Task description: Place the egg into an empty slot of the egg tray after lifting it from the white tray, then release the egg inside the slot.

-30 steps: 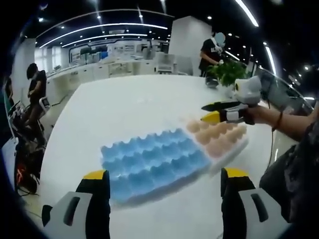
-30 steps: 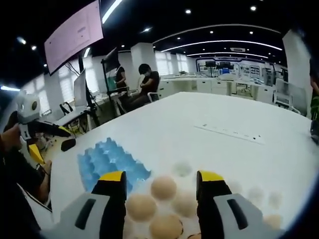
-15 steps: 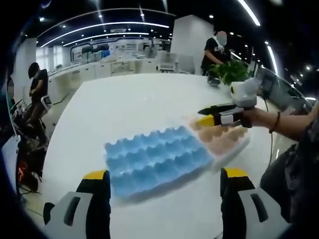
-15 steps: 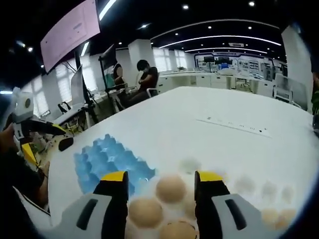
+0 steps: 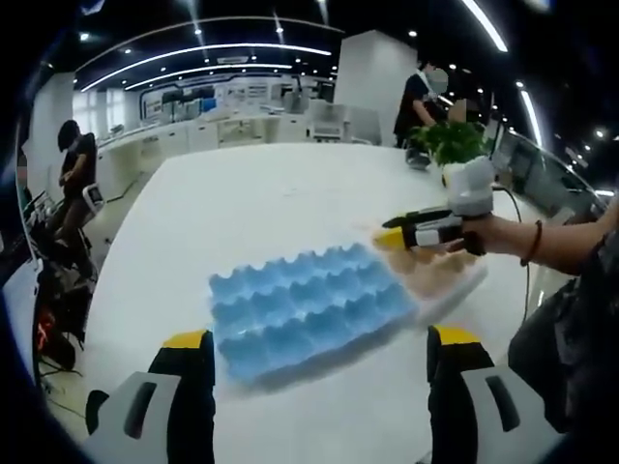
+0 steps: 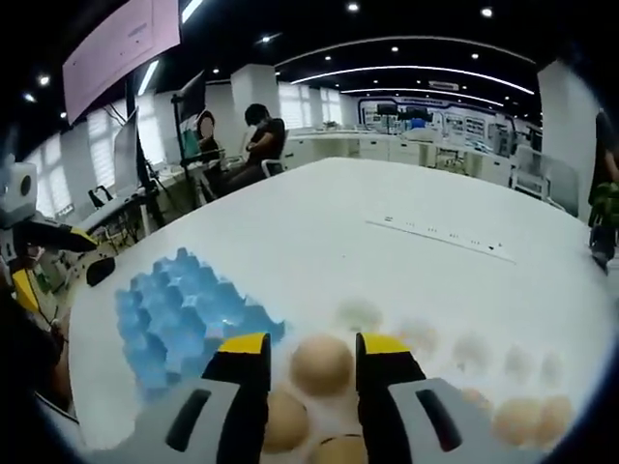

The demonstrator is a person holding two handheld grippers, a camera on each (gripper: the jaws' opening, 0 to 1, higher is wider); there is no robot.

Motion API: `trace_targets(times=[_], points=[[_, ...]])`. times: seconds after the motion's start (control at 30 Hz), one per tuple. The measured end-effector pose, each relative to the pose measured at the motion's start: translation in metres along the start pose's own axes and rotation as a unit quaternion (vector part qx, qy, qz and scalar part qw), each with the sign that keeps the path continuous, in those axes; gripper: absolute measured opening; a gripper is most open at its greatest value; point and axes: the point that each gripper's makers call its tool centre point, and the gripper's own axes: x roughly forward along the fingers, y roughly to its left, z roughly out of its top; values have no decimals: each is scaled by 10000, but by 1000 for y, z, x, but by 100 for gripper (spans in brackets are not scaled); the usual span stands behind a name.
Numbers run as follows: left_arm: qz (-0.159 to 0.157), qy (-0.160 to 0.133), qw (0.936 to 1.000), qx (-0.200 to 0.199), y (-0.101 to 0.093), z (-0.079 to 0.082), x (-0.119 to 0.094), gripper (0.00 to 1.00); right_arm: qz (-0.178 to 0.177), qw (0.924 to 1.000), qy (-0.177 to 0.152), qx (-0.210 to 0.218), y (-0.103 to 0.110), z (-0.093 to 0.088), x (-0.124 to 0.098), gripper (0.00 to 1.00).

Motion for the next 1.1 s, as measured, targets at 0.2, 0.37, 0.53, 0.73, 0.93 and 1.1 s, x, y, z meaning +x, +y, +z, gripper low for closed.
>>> trace_targets(times=[0.2,0.37,0.53,0.73,0.93,1.1], points=[[-15,2,10000,4,1,-1,0,92,-30,9994,163,-305,1,-5,2,33],[-31,1,10000,14,1,-1,-1,91,-17,9989,310,-364,-1,-5,4,32],[-93,-105,9999,-54,0,2,-3,92,-70,9981,501,-345,1,-7,3,33],[-72,-75,9999,-16,4,1,-5,91,-463,9975,532,99,-2,-5,2,32],[-113,-53,9999,21,7,-1,-6,91,-1128,9905,726,303,-8,-9,0,26],[-174,-61,9998,92,11,-1,-7,90,-1634,9814,825,571,-10,-11,1,27]])
